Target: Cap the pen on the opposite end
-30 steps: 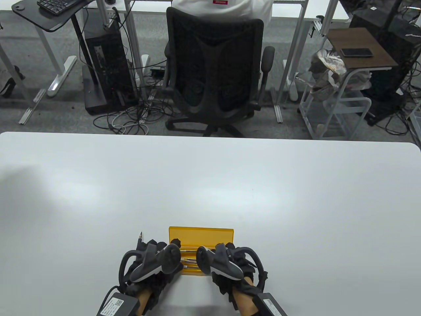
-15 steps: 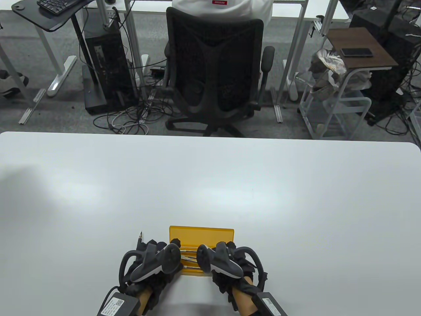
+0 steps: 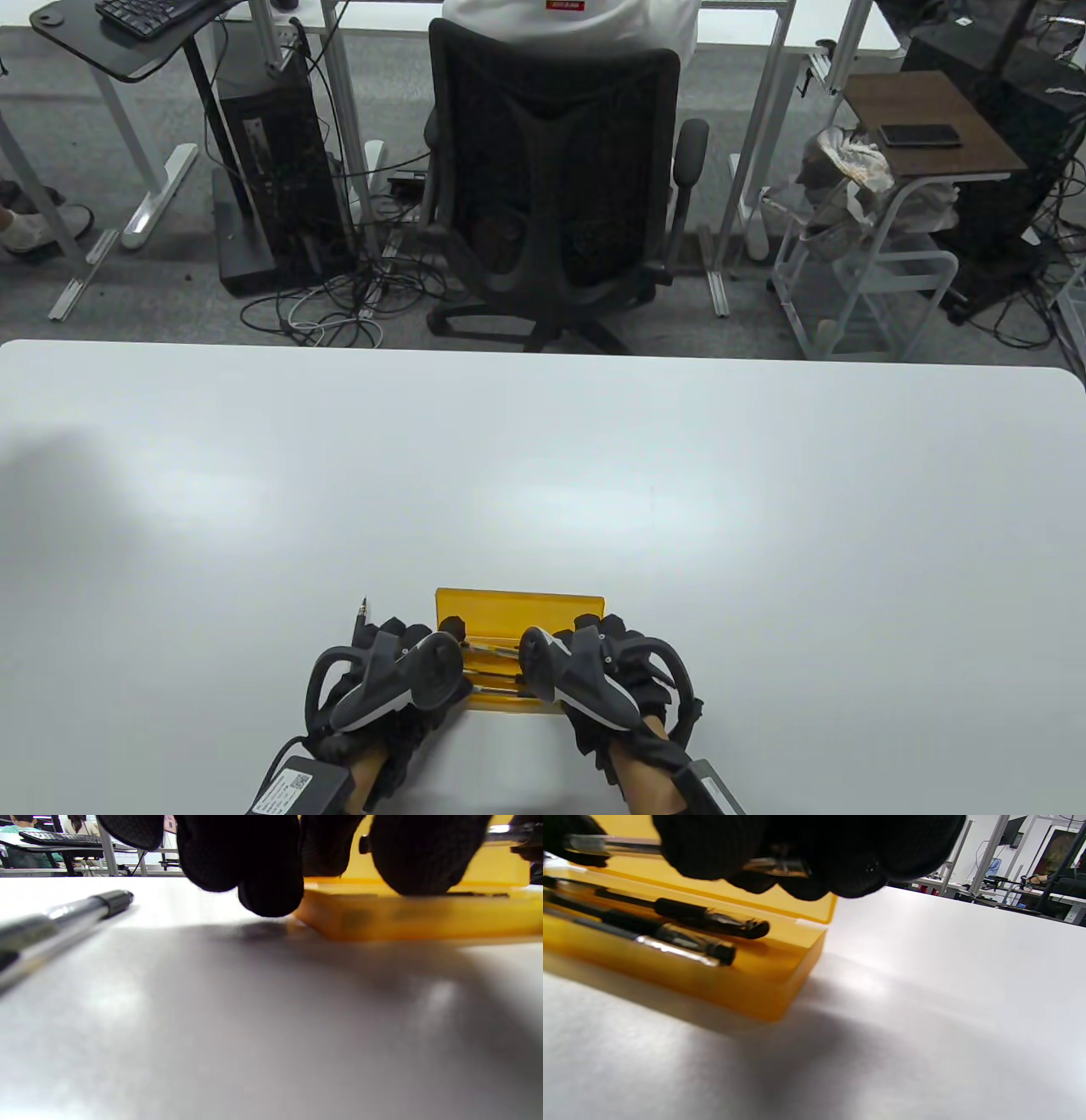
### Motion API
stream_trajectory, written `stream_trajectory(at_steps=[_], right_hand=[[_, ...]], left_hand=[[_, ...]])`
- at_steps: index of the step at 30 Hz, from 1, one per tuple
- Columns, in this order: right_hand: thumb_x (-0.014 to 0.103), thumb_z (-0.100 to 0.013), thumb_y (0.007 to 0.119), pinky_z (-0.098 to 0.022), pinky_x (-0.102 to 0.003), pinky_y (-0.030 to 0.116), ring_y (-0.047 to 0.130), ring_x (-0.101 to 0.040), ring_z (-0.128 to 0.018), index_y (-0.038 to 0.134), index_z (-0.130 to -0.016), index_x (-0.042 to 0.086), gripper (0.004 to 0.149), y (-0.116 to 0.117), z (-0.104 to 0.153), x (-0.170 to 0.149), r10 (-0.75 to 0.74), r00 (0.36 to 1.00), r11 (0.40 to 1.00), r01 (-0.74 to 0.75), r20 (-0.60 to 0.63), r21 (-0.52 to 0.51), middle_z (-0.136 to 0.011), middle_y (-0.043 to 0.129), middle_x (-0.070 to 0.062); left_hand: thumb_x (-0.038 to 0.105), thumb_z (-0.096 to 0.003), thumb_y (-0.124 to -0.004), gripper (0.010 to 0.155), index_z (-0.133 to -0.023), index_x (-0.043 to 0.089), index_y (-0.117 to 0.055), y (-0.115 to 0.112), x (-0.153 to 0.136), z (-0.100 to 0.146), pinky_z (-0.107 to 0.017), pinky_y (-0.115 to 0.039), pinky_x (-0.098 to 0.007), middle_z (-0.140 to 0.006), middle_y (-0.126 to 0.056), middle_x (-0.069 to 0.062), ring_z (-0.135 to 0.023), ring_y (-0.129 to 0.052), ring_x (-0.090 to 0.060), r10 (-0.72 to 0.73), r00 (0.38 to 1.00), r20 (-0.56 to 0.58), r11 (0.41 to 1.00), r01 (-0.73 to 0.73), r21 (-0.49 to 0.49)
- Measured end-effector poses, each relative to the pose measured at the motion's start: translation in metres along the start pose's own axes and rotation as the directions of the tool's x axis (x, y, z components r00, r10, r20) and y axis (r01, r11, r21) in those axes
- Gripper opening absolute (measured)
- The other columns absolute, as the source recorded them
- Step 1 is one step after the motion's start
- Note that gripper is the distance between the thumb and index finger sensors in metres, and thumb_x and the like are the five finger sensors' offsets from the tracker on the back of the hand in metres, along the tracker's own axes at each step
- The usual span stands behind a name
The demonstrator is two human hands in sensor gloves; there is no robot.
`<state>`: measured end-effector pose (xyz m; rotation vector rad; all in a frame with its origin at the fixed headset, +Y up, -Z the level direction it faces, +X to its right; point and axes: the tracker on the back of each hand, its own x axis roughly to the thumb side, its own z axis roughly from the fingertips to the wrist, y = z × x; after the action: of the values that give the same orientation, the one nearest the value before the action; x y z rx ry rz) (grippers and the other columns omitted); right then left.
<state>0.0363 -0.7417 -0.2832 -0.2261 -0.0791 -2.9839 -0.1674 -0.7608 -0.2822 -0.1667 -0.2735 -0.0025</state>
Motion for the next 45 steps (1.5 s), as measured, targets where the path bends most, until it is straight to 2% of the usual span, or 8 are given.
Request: stream_trajectory(at_steps=[9, 14, 16, 26, 31, 34, 39, 45], right_hand=[[0.035, -0.041, 0.072, -0.033, -0.037, 0.088, 0.103, -0.023, -0.048, 0.085, -0.082, 0.02, 0.045, -0.044, 0.026, -0.027, -0.514, 0.85, 0.846, 0.525, 0.116, -0.098, -0.068, 0.098, -0.009], [0.036, -0.041, 0.07, -0.03, -0.036, 0.087, 0.102, -0.018, -0.038, 0.084, -0.082, 0.021, 0.046, -0.041, 0.028, -0.01, -0.712, 0.682, 0.701, 0.704, 0.168, 0.114, -0.061, 0.1, -0.007], [0.038, -0.041, 0.071, -0.028, -0.035, 0.087, 0.101, -0.015, -0.032, 0.085, -0.081, 0.021, 0.046, -0.036, 0.026, -0.011, -0.806, 0.584, 0.591, 0.785, 0.096, 0.187, -0.058, 0.102, -0.006], [0.037, -0.042, 0.071, -0.022, -0.034, 0.088, 0.101, -0.013, -0.024, 0.09, -0.076, 0.012, 0.046, -0.034, 0.025, -0.01, -0.882, 0.468, 0.465, 0.85, 0.05, 0.245, -0.047, 0.103, -0.007], [0.038, -0.04, 0.073, -0.019, -0.03, 0.089, 0.1, -0.01, -0.019, 0.093, -0.073, 0.014, 0.045, -0.047, 0.027, -0.018, -0.729, 0.682, 0.685, 0.727, 0.06, 0.06, -0.042, 0.104, -0.003], [0.041, -0.041, 0.078, -0.018, -0.031, 0.088, 0.099, -0.01, -0.017, 0.094, -0.072, 0.012, 0.046, -0.045, 0.024, -0.046, -0.778, 0.628, 0.628, 0.778, 0.008, -0.022, -0.04, 0.104, -0.003], [0.04, -0.04, 0.079, -0.02, -0.033, 0.087, 0.1, -0.013, -0.02, 0.092, -0.074, 0.013, 0.046, -0.041, 0.027, -0.045, -0.777, 0.628, 0.624, 0.778, 0.043, -0.073, -0.041, 0.103, -0.003], [0.032, -0.041, 0.076, -0.031, -0.037, 0.087, 0.102, -0.018, -0.037, 0.086, -0.083, 0.019, 0.045, -0.044, 0.032, -0.043, -0.731, 0.679, 0.667, 0.732, 0.07, -0.137, -0.057, 0.1, -0.005]], left_hand=[[0.052, -0.0487, -0.08, 0.064, -0.101, 0.015, -0.075, 0.043, -0.017, 0.035, -0.068, -0.058, -0.064, -0.085, -0.093, -0.011, -0.073, -0.085, -0.033, 0.514, 0.851, 0.104, 0.811, -0.522, 0.264], [0.037, -0.0521, -0.087, 0.067, -0.11, 0.015, -0.061, 0.026, -0.016, 0.044, -0.073, -0.048, -0.066, -0.101, -0.077, -0.014, -0.087, -0.072, -0.036, 0.977, 0.097, 0.191, 0.088, -0.995, 0.052], [0.028, -0.0548, -0.085, 0.055, -0.106, 0.021, -0.065, 0.023, -0.016, 0.046, -0.074, -0.047, -0.066, -0.1, -0.077, -0.012, -0.087, -0.071, -0.035, 0.985, -0.022, 0.17, -0.029, -0.999, 0.038], [0.031, -0.0521, -0.081, 0.053, -0.099, 0.015, -0.063, 0.039, -0.017, 0.048, -0.067, -0.066, -0.054, -0.083, -0.095, -0.01, -0.066, -0.094, -0.025, 0.934, 0.253, 0.253, 0.195, -0.953, 0.232], [0.03, -0.0538, -0.078, 0.054, -0.1, 0.008, -0.06, 0.053, -0.048, 0.054, -0.064, -0.066, -0.055, -0.081, -0.094, -0.012, -0.06, -0.092, -0.026, 0.912, 0.321, 0.256, 0.174, -0.868, 0.465], [0.031, -0.0542, -0.082, 0.055, -0.1, 0.006, -0.064, 0.048, -0.082, 0.063, -0.064, -0.066, -0.055, -0.078, -0.097, -0.014, -0.059, -0.093, -0.027, 0.907, 0.328, 0.263, 0.162, -0.849, 0.503], [0.034, -0.0525, -0.09, 0.056, -0.098, 0.006, -0.073, 0.047, -0.075, 0.06, -0.066, -0.062, -0.059, -0.075, -0.098, -0.015, -0.06, -0.09, -0.031, 0.844, 0.479, 0.242, 0.326, -0.816, 0.478], [0.031, -0.0514, -0.086, 0.05, -0.096, 0.01, -0.08, 0.064, -0.037, 0.061, -0.068, -0.055, -0.065, -0.078, -0.096, -0.016, -0.069, -0.085, -0.036, 0.424, 0.87, 0.253, 0.741, -0.493, 0.456]])
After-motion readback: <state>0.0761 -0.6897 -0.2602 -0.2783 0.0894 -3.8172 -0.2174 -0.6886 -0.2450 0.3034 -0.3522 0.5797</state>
